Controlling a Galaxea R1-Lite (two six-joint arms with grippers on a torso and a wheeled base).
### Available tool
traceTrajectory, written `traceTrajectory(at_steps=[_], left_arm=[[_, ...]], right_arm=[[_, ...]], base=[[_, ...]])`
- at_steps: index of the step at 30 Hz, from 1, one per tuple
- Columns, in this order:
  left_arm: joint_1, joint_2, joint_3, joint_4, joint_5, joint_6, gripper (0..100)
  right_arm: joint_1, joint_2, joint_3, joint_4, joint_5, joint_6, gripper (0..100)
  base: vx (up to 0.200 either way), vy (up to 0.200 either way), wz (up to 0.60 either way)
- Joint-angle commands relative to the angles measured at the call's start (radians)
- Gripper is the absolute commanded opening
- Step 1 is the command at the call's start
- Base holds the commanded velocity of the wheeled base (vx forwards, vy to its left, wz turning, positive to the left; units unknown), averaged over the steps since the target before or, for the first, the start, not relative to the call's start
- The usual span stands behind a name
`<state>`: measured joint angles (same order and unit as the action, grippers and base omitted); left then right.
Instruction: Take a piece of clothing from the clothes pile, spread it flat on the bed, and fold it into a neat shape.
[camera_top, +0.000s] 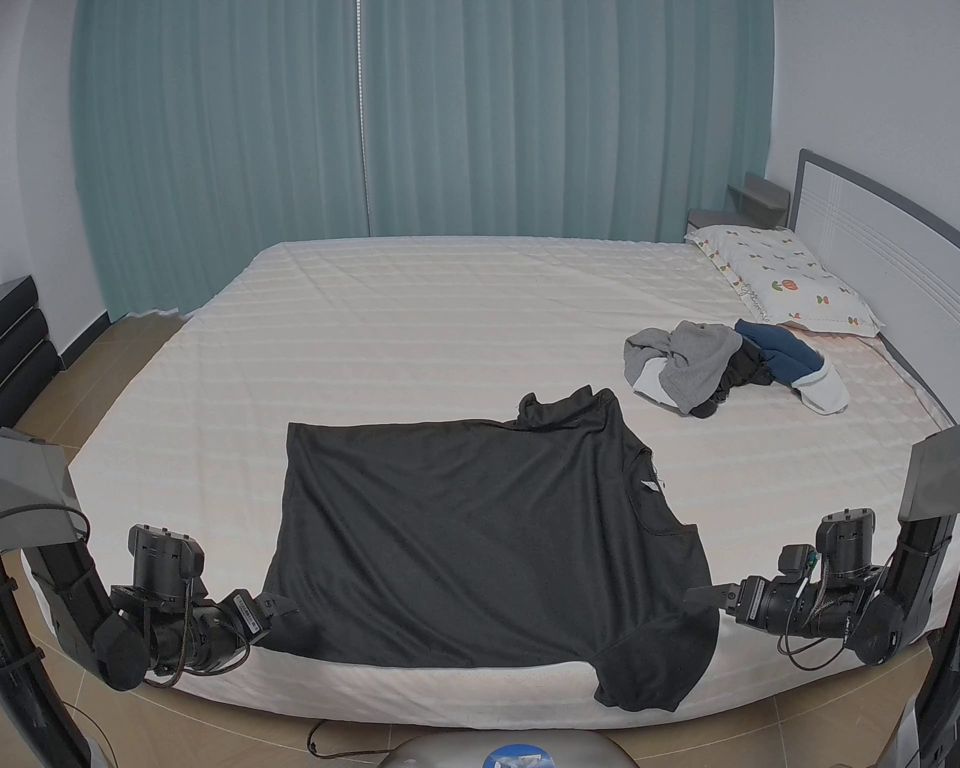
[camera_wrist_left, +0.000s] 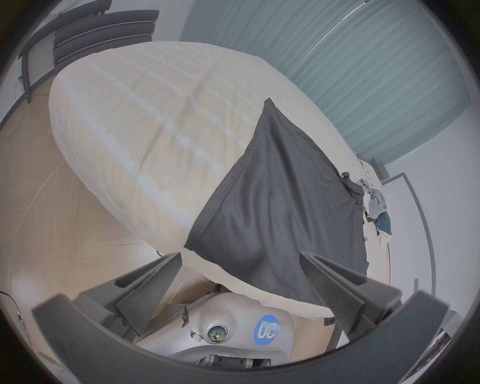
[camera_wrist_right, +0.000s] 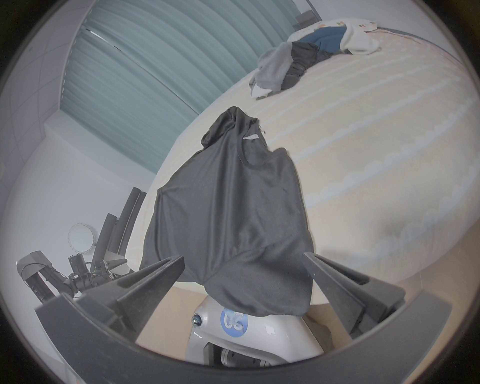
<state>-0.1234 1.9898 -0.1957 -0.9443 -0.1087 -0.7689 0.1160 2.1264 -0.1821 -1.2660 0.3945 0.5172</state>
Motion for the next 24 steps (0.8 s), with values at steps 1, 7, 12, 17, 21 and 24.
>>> traceTrajectory(at_steps=[1,7,12,17,21,24], left_arm=[[0.01,0.06,0.019,-0.025,0.006,0.013,100],[0.018,0.175,0.056,-0.195,0.017,0.031,100],[0.018,0.247,0.098,-0.318,0.047,0.065,100],[0.018,0.265,0.108,-0.367,0.063,0.073,100],[0.019,0.27,0.096,-0.372,0.061,0.062,100],[0.019,0.274,0.095,-0.375,0.06,0.06,100]], right_arm=[[0.002,0.044,0.013,-0.007,0.0,0.0,100],[0.002,0.046,0.013,-0.007,0.0,0.0,100],[0.002,0.044,0.012,-0.007,0.0,0.0,100],[0.002,0.044,0.012,-0.007,0.001,0.0,100],[0.002,0.044,0.01,-0.007,0.001,0.001,100],[0.002,0.044,0.01,-0.007,0.001,0.001,100]], base=[[0.0,0.0,0.0],[0.0,0.0,0.0],[0.0,0.0,0.0],[0.0,0.0,0.0],[0.0,0.0,0.0],[0.0,0.0,0.0]])
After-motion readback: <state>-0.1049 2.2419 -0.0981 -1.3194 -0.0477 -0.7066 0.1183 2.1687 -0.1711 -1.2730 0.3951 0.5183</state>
